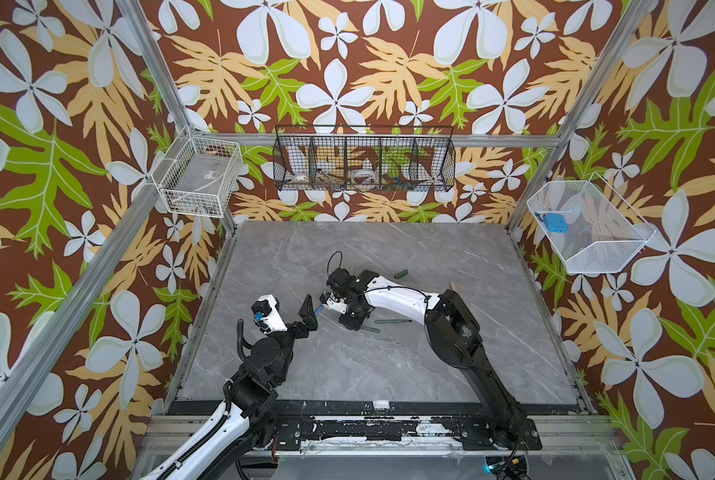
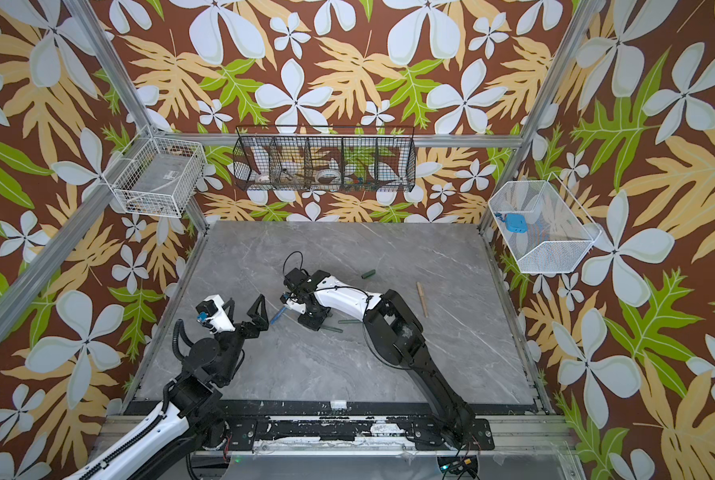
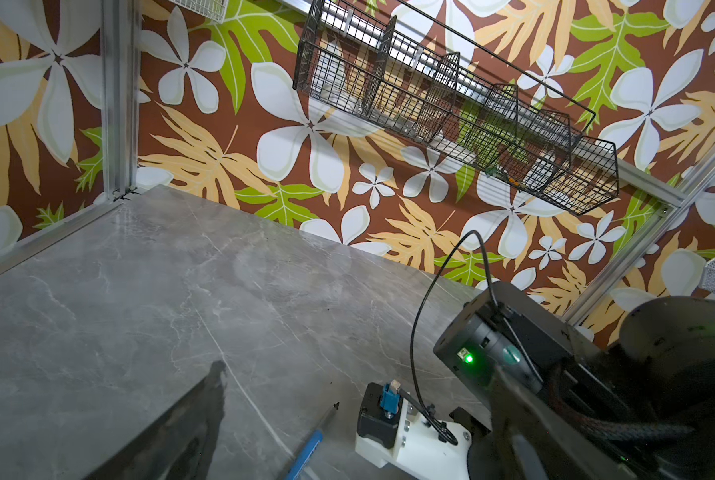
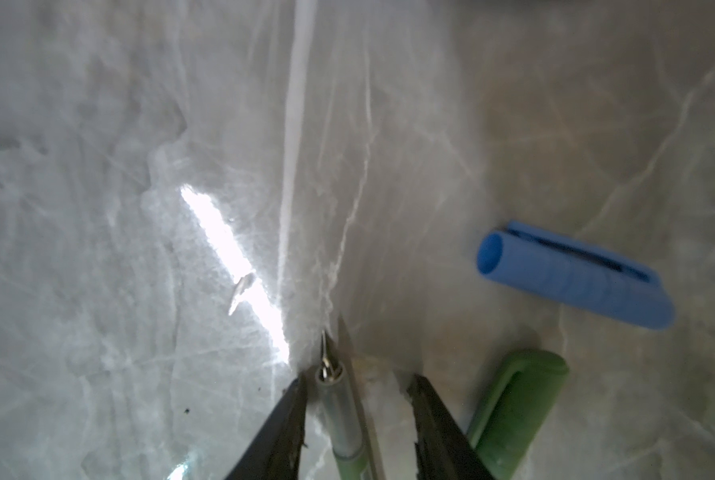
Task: Insert the pens into the pen caps
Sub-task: 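Lower the right gripper onto a green pen and close on its barrel, then lift the green pen and carry it toward the left gripper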
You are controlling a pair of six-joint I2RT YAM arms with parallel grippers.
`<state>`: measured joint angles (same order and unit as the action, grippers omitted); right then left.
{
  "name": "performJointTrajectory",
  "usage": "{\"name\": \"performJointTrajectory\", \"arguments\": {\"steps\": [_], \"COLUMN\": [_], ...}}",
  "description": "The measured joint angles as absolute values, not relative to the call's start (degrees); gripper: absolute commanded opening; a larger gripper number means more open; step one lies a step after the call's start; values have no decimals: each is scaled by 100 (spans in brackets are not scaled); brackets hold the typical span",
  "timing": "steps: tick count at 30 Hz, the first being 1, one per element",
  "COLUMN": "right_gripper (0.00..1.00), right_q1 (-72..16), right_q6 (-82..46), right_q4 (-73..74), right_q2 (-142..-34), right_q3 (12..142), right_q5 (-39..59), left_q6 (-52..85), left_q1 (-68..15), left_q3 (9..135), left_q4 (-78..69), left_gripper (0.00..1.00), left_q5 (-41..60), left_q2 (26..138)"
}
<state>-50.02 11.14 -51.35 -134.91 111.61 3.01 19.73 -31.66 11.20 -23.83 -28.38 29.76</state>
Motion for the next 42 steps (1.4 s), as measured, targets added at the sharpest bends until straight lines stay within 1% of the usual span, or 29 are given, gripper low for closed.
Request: {"name": "performJointTrajectory", "arguments": {"steps": [10, 20, 25, 30, 33, 38, 42], "right_gripper": [19, 7, 5, 3, 2, 0, 0], "right_q1": [-5017, -5028, -5004, -4880, -4617, -4160, -3927], "right_q6": [1090, 851, 620, 436, 252, -172, -624], "right_q4": [-5238, -5089, -5076, -4637, -4091, -2888, -1796], "right_q2": [-13651, -13467, -13216, -12554, -11955, -10921, -10237], "right_q3": [11397, 11124, 10879, 10442, 9824, 8453, 7452], "right_q5": [259, 191, 384, 735, 1000, 1597, 2056], "left_q6": [1970, 1953, 1953, 1931, 1887, 1765, 1719], "left_q1": [-3166, -3166, -3166, -3166, -3166, -3166, -3166], "left_q3": [1083, 1050, 1041, 1041, 1052, 1203, 1330], "left_q4": [-2408, -2427, -2429, -2440, -2530, -2744, -2867], "left_gripper": [100, 100, 100, 100, 100, 100, 100], "left_q5": [-2836, -2836, -2816, -2770, -2506, -1752, -1142], "left_q2": [2985, 2897, 2888, 2928, 3076, 3625, 4099]}}
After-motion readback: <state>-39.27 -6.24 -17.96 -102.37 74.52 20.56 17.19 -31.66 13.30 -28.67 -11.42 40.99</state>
